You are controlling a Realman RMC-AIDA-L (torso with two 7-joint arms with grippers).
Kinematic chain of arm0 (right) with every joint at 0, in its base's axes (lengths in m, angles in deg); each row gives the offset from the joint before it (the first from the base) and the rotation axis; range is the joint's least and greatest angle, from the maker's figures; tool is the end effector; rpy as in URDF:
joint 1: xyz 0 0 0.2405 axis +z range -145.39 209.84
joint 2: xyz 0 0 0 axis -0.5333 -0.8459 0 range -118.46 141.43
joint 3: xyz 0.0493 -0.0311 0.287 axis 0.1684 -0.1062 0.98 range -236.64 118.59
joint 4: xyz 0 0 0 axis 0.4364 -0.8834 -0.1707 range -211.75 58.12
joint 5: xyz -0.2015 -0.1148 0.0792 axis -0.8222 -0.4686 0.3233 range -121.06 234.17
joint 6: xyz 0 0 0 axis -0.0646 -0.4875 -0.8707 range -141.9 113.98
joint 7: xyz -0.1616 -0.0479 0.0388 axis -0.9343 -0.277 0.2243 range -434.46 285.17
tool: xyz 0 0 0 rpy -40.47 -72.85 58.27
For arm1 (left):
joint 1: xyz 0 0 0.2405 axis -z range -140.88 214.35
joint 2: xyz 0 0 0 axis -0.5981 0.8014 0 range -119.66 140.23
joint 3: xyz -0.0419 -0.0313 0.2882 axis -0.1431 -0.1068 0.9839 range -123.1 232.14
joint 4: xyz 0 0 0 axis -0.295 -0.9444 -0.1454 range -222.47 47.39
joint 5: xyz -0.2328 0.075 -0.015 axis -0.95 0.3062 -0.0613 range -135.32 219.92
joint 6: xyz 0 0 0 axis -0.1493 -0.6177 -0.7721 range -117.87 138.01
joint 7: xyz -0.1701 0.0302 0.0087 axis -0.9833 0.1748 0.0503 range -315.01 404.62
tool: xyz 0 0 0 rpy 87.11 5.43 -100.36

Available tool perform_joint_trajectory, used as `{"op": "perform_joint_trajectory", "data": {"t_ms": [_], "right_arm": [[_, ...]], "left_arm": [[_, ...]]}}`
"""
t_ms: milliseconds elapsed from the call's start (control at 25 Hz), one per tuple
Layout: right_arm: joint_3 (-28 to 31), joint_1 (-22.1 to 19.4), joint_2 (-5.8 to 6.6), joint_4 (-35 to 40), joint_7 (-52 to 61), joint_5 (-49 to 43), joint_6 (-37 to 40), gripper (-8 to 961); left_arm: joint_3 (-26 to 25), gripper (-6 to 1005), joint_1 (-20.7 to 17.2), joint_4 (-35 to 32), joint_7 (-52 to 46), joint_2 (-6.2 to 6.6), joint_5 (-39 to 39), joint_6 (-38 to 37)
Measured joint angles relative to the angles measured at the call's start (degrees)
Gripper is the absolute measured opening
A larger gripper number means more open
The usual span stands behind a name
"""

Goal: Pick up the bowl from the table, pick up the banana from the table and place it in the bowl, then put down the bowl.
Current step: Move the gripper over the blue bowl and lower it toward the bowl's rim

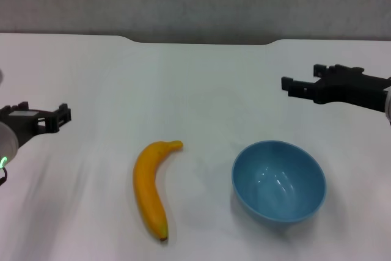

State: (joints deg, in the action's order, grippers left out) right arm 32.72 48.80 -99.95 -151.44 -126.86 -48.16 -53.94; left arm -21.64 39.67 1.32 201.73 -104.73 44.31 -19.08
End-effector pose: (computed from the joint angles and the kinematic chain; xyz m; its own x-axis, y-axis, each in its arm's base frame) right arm 0.2385 0.4463 -0.0028 0.7446 -0.4105 -0.5263 -0.6611 -0.5624 -0.4967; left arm -0.2902 0.3989 -0.0052 0.6563 0.5049 0.5607 0.6771 -0.0661 -0.7330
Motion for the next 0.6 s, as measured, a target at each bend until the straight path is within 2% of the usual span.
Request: {"op": "perform_joint_trajectory", "data": {"t_ms": [80, 120, 200, 360, 480, 600], "right_arm": [[3.19, 2.12, -1.5, -0.97, 6.55, -8.33, -5.41, 885], [4.71, 3.37, -2.27, -1.39, 9.48, -12.5, -8.32, 885], [6.48, 6.0, -2.97, -1.83, 14.46, -19.6, -13.42, 885], [7.56, 11.53, -3.04, 0.28, 23.0, -28.79, -20.76, 885], [8.9, 15.19, -2.96, 6.01, 25.13, -30.8, -23.95, 885], [10.34, 17.0, -2.97, 9.56, 25.5, -31.03, -25.56, 885]], "left_arm": [[-1.28, 766, 1.26, 0.72, 3.86, -1.16, -1.43, -4.53], [-1.55, 766, 1.59, 0.94, 4.85, -1.37, -1.99, -5.69], [-1.85, 766, 2.32, 1.35, 5.75, -1.47, -2.96, -8.13], [-2.8, 767, 2.74, 1.07, 5.81, -1.42, -3.04, -9.07], [-3.25, 767, 2.93, 0.0, 5.85, -1.48, -3.04, -8.88], [-3.28, 766, 3.04, -0.51, 5.85, -1.52, -2.99, -8.87]]}}
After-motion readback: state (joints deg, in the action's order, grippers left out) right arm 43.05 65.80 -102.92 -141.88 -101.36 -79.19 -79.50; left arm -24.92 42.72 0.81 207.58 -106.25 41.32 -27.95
